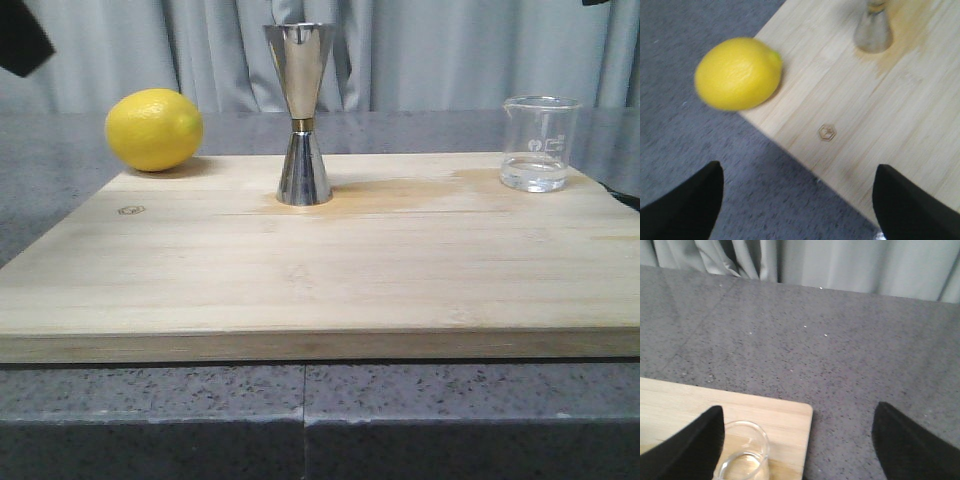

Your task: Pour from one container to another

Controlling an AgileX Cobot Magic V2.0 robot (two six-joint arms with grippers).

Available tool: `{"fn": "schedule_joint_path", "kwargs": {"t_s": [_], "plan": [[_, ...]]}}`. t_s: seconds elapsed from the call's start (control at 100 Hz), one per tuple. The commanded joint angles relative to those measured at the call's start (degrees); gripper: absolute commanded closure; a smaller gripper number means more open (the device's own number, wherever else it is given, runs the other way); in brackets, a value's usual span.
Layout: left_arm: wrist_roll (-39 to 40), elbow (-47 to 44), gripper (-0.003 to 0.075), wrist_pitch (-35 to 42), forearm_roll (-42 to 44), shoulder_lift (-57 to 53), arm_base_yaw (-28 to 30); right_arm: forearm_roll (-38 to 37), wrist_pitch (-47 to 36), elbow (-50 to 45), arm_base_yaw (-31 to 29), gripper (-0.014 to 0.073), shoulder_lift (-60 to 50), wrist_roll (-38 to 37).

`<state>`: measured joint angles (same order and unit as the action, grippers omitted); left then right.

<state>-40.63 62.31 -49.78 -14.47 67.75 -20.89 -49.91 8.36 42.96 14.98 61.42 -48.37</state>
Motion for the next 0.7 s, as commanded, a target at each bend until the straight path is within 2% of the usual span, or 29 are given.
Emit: {"fn": "schedule_joint_path", "kwargs": {"t_s": [0.0,0.12,0.19,0.29,0.38,0.54,0.69], "plan": [[10.1,1.7,0.0152,0.9,7.9,-3.8,-0.4,-0.7,4.9,3.8,1.7,0.0041,-1.4,0.6],[21.0,1.7,0.0152,-1.8,15.8,-6.6,-0.4,2.9,14.1,6.7,4.5,0.0041,-1.4,5.5],[26.1,1.7,0.0152,-4.4,18.9,-7.5,-0.4,10.1,20.2,9.2,5.7,0.0041,-1.4,13.9],[30.0,1.7,0.0152,-8.6,22.1,-8.1,-0.4,25.3,29.6,13.9,6.0,0.0042,-1.0,31.1],[30.5,1.7,0.0152,-11.2,22.7,-8.1,0.0,31.6,37.8,18.5,4.9,0.0042,-0.2,39.3],[35.0,1.7,0.0152,-12.4,22.9,-8.1,4.6,36.5,43.2,20.9,-1.8,0.0042,0.1,43.6],[35.5,1.7,0.0152,-12.8,18.2,-8.1,12.6,51.5,45.3,20.6,-11.6,0.0042,0.0,56.1]]}}
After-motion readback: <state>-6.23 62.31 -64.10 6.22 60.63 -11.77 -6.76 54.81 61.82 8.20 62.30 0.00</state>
